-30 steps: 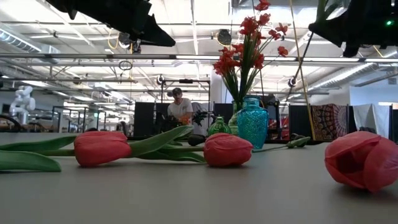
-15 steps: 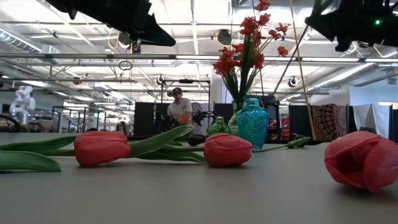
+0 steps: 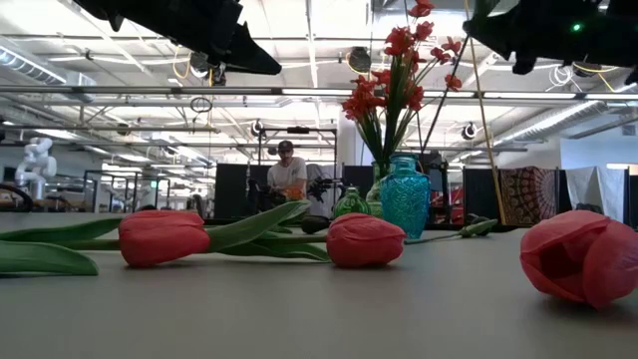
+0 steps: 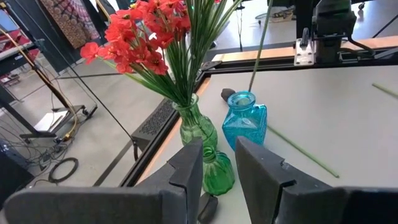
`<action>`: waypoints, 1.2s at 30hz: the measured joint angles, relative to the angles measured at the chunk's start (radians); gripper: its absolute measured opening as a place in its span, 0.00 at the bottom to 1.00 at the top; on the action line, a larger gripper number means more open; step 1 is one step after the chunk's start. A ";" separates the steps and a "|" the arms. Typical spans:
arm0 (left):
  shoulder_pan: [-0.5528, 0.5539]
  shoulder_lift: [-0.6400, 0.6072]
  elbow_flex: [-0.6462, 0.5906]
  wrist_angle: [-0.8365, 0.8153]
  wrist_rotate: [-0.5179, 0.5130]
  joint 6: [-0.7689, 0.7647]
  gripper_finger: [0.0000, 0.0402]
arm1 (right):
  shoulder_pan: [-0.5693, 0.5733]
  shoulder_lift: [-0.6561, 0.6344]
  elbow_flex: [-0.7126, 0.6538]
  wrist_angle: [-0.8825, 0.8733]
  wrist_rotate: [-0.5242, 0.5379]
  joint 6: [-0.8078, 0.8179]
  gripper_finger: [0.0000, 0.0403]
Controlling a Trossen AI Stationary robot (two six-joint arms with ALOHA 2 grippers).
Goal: Sort flowers into vase by color
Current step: Put the bottom left black flower into the blue vase
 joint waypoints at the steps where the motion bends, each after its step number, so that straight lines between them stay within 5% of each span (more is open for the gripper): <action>1: 0.000 0.000 0.000 -0.001 0.000 0.000 0.26 | 0.000 0.021 0.000 0.032 -0.004 -0.004 0.00; 7: 0.000 0.000 0.000 -0.003 0.000 0.000 0.26 | 0.000 0.104 0.001 0.160 -0.052 -0.011 0.00; 28: 0.000 0.000 0.000 -0.003 0.013 -0.021 0.26 | 0.000 0.245 0.001 0.175 -0.047 -0.055 0.00; 36: 0.000 0.000 0.000 -0.003 0.013 -0.023 0.26 | 0.000 0.279 0.001 0.175 -0.051 -0.050 0.11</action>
